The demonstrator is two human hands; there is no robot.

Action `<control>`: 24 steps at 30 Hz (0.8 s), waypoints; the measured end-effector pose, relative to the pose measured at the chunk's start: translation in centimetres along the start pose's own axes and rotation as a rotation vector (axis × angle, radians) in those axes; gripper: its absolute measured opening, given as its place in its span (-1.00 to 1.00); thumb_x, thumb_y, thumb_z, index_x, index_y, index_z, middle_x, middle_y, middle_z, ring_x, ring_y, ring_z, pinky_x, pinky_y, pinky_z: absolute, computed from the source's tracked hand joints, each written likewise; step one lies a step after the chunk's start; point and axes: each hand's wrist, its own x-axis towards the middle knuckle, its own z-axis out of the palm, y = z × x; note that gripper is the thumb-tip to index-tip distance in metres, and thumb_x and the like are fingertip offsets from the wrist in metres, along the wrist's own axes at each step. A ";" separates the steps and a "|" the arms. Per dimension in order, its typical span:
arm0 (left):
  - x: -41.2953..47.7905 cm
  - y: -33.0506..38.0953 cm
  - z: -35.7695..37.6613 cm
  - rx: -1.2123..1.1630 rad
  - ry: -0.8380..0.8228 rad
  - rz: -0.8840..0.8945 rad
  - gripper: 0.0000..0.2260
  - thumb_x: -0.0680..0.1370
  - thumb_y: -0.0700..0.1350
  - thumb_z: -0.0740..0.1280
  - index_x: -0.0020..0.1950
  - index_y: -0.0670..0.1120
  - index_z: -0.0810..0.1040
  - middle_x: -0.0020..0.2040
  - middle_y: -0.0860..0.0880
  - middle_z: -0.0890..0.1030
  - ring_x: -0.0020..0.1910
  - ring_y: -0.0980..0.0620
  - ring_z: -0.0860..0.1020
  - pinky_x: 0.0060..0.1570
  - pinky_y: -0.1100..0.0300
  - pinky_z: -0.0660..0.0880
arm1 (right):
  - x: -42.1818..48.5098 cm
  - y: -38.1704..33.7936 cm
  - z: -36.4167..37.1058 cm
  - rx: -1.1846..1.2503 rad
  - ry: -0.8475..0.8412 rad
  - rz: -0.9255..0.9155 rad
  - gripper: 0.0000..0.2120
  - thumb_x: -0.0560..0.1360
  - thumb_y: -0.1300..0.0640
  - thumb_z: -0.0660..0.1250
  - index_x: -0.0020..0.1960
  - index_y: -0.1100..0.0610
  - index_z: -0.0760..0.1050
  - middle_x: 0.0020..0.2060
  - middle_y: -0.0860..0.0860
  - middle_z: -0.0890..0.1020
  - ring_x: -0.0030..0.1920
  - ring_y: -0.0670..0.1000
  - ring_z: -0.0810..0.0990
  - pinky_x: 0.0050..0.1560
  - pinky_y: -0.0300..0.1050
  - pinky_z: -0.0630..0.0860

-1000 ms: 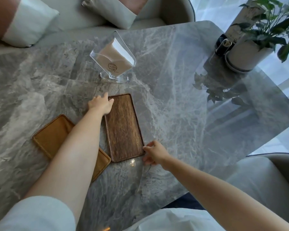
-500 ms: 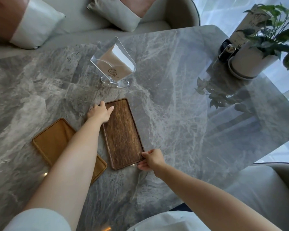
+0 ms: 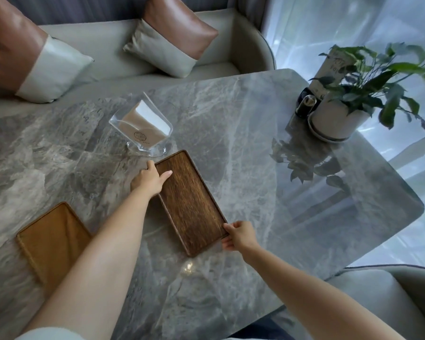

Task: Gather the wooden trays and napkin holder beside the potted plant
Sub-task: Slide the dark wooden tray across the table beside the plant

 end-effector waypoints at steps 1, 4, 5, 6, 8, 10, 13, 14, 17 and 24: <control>0.0 1.1 0.2 0.002 -0.001 0.015 -0.44 0.55 0.20 0.15 0.35 -0.19 0.19 0.30 -0.30 0.45 0.24 -0.29 0.46 0.13 -0.10 0.42 | 0.3 -0.2 -1.0 -0.005 0.014 -0.012 -0.73 0.55 0.21 0.23 -0.32 0.19 0.38 -0.52 0.14 0.51 -0.65 -0.06 0.50 -0.63 -0.24 0.48; 0.1 5.1 0.9 0.011 -0.013 0.054 -0.40 0.55 0.21 0.14 0.40 -0.18 0.15 0.31 -0.30 0.45 0.26 -0.29 0.44 0.16 -0.12 0.41 | 1.4 -0.8 -4.4 -0.016 0.075 -0.040 -0.71 0.55 0.21 0.24 -0.35 0.17 0.35 -0.52 0.13 0.50 -0.57 0.00 0.48 -0.61 -0.24 0.47; 0.2 6.5 1.2 0.010 -0.022 0.067 -0.39 0.55 0.21 0.14 0.41 -0.19 0.14 0.31 -0.30 0.44 0.26 -0.30 0.44 0.16 -0.12 0.40 | 1.8 -1.1 -5.6 -0.014 0.094 -0.047 -0.71 0.55 0.21 0.24 -0.35 0.17 0.35 -0.51 0.13 0.49 -0.56 0.01 0.48 -0.62 -0.24 0.45; 0.3 8.0 1.4 0.005 -0.031 0.080 -0.39 0.55 0.21 0.14 0.42 -0.19 0.13 0.32 -0.30 0.44 0.26 -0.29 0.44 0.17 -0.12 0.40 | 2.2 -1.3 -6.9 -0.010 0.113 -0.054 -0.71 0.54 0.22 0.24 -0.35 0.17 0.35 -0.51 0.14 0.49 -0.55 0.02 0.47 -0.62 -0.24 0.43; 0.6 11.1 1.9 0.001 -0.039 0.100 -0.39 0.54 0.21 0.15 0.40 -0.19 0.15 0.31 -0.30 0.45 0.25 -0.28 0.45 0.17 -0.11 0.41 | 3.0 -1.9 -9.6 -0.001 0.154 -0.067 -0.70 0.54 0.22 0.24 -0.36 0.17 0.35 -0.52 0.13 0.49 -0.57 0.02 0.46 -0.63 -0.24 0.41; 0.9 14.0 2.5 0.005 -0.038 0.130 -0.42 0.54 0.20 0.16 0.36 -0.20 0.19 0.29 -0.30 0.47 0.24 -0.28 0.46 0.16 -0.10 0.41 | 4.0 -2.4 -12.2 0.008 0.201 -0.081 -0.70 0.53 0.23 0.25 -0.36 0.18 0.34 -0.54 0.13 0.48 -0.61 -0.02 0.44 -0.65 -0.27 0.39; 1.4 18.3 3.4 0.012 -0.053 0.170 -0.44 0.54 0.20 0.17 0.34 -0.20 0.21 0.30 -0.30 0.45 0.25 -0.29 0.46 0.19 -0.12 0.40 | 5.6 -3.4 -15.9 0.035 0.242 -0.076 -0.72 0.53 0.23 0.27 -0.35 0.20 0.35 -0.55 0.12 0.47 -0.66 -0.06 0.42 -0.68 -0.29 0.38; 1.7 19.7 3.7 0.018 -0.057 0.178 -0.43 0.54 0.19 0.17 0.34 -0.21 0.20 0.31 -0.30 0.44 0.26 -0.28 0.45 0.20 -0.12 0.39 | 6.2 -3.7 -17.1 0.051 0.248 -0.070 -0.72 0.52 0.22 0.27 -0.35 0.21 0.35 -0.55 0.12 0.46 -0.68 -0.07 0.41 -0.69 -0.29 0.38; 2.8 23.7 4.6 0.041 -0.057 0.187 -0.41 0.54 0.19 0.17 0.35 -0.23 0.19 0.32 -0.30 0.41 0.28 -0.28 0.43 0.19 -0.11 0.38 | 8.3 -4.8 -20.3 0.074 0.253 -0.067 -0.74 0.53 0.22 0.27 -0.32 0.20 0.35 -0.56 0.13 0.44 -0.70 -0.06 0.41 -0.68 -0.27 0.38; 6.0 31.2 7.0 0.067 -0.027 0.220 -0.38 0.54 0.21 0.15 0.39 -0.23 0.20 0.34 -0.30 0.38 0.31 -0.27 0.39 0.23 -0.11 0.36 | 13.5 -7.7 -26.9 0.036 0.269 -0.074 -0.73 0.54 0.22 0.25 -0.34 0.17 0.37 -0.62 0.08 0.46 -0.73 -0.09 0.42 -0.70 -0.29 0.37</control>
